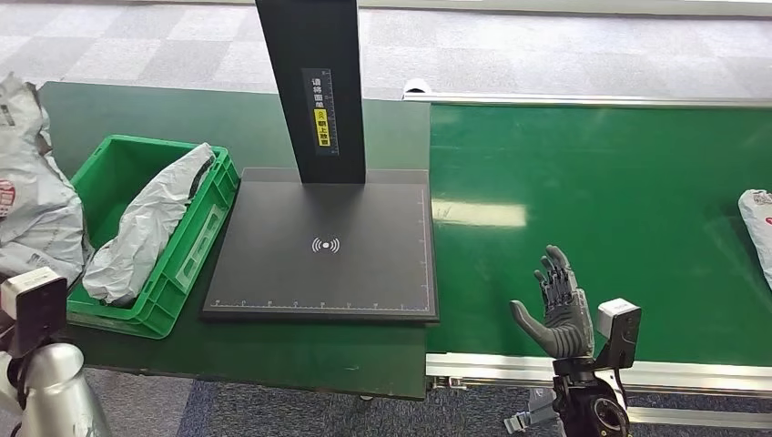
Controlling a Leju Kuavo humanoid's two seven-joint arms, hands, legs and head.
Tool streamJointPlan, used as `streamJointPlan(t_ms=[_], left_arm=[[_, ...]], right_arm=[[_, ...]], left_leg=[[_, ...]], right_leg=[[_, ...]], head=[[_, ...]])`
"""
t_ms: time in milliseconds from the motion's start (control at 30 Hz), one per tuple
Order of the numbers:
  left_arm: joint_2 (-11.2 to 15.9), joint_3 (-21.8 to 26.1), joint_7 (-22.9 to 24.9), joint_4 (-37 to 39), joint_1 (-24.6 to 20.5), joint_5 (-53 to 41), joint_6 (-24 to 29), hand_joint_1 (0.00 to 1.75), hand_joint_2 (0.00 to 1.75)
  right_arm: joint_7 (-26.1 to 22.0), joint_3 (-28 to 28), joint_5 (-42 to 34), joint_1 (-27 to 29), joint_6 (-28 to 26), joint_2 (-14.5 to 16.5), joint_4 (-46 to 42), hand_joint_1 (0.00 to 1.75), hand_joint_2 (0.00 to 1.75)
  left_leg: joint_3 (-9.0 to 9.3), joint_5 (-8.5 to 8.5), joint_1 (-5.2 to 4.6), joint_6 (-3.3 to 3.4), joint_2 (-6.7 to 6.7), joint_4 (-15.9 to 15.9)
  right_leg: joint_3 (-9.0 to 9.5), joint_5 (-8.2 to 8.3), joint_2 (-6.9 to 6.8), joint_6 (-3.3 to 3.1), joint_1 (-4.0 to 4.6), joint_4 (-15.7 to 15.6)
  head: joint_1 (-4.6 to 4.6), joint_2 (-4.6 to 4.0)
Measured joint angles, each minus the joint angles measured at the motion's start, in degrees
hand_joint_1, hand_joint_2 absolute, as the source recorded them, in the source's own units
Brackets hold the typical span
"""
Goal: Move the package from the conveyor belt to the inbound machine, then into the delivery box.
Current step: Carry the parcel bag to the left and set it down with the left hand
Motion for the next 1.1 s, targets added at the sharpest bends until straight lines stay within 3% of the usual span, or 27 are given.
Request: streamJointPlan(t_ms=[233, 500, 867, 900, 933, 1033, 1067, 1100], left_arm=[[0.67, 3.19, 0.00, 5.23, -0.49, -4.98, 0.02, 1.75, 1.75], [2.00, -3.21, -0.04, 8.92, -0.05, -9.40, 0.02, 1.75, 1.75], [2.98, -6.85, -0.04, 10.98, 0.70, -11.02, 0.02, 1.74, 1.75], [3.00, -7.09, -0.04, 11.27, 0.71, -11.28, 0.02, 1.66, 1.75], [3.03, -7.13, 0.11, 12.01, 0.50, -11.71, 0.03, 1.41, 1.75], [3.49, -5.99, 2.13, 17.13, -1.07, -10.46, 0.07, 0.19, 1.75], [3.81, -5.39, 2.79, 19.10, -1.60, -8.90, 0.09, 0.00, 1.75], [4.14, -4.76, 3.11, 20.80, -2.05, -7.36, 0.11, 0.00, 1.75]], right_arm=[[0.14, -0.48, 0.24, 0.56, -0.29, 0.05, -0.82, 0.00, 1.75], [0.31, -1.28, 0.22, 0.17, 0.40, 0.01, -0.95, 0.00, 1.75], [0.69, -1.39, 0.71, -0.06, 0.77, 0.03, -1.07, 0.00, 1.75], [0.72, -1.39, 0.79, -0.12, 0.79, 0.03, -1.07, 0.00, 1.75], [0.72, -1.42, 0.85, -0.18, 0.83, 0.03, -1.07, 0.00, 1.75], [0.72, -1.62, 0.87, -0.22, 1.21, 0.04, -1.15, 0.00, 1.75], [0.71, -1.73, 0.87, -0.19, 1.36, 0.05, -1.24, 0.00, 1.75], [0.71, -1.89, 0.88, -0.15, 1.45, 0.05, -1.35, 0.00, 1.75]], left_leg=[[0.00, 0.01, 0.00, 0.00, -0.20, 0.00], [-0.01, 0.00, -0.01, 0.00, -0.20, 0.01], [-0.02, 0.01, -0.01, 0.00, -0.19, 0.00], [-0.02, 0.01, -0.01, 0.00, -0.20, 0.01], [-0.01, 0.01, -0.02, 0.00, -0.21, 0.01], [0.00, 0.01, -0.02, 0.00, -0.23, 0.00], [0.01, 0.01, -0.02, -0.01, -0.20, 0.00], [0.02, 0.00, -0.01, -0.01, -0.17, 0.00]], right_leg=[[0.04, -0.03, -0.15, 0.00, 0.00, -0.01], [0.04, -0.02, -0.15, 0.00, -0.01, -0.01], [0.05, -0.03, -0.15, 0.00, -0.01, -0.01], [0.05, -0.03, -0.15, 0.00, -0.01, -0.01], [0.06, -0.03, -0.16, 0.00, -0.01, -0.01], [0.08, -0.03, -0.18, 0.00, -0.02, -0.01], [0.07, -0.02, -0.16, -0.01, -0.01, -0.01], [0.07, -0.02, -0.13, -0.01, -0.01, 0.00]], head=[[0.01, 0.00], [0.01, 0.00], [0.01, 0.00], [0.01, 0.00], [0.01, 0.00], [0.01, 0.00], [0.01, 0.00], [0.00, 0.00]])
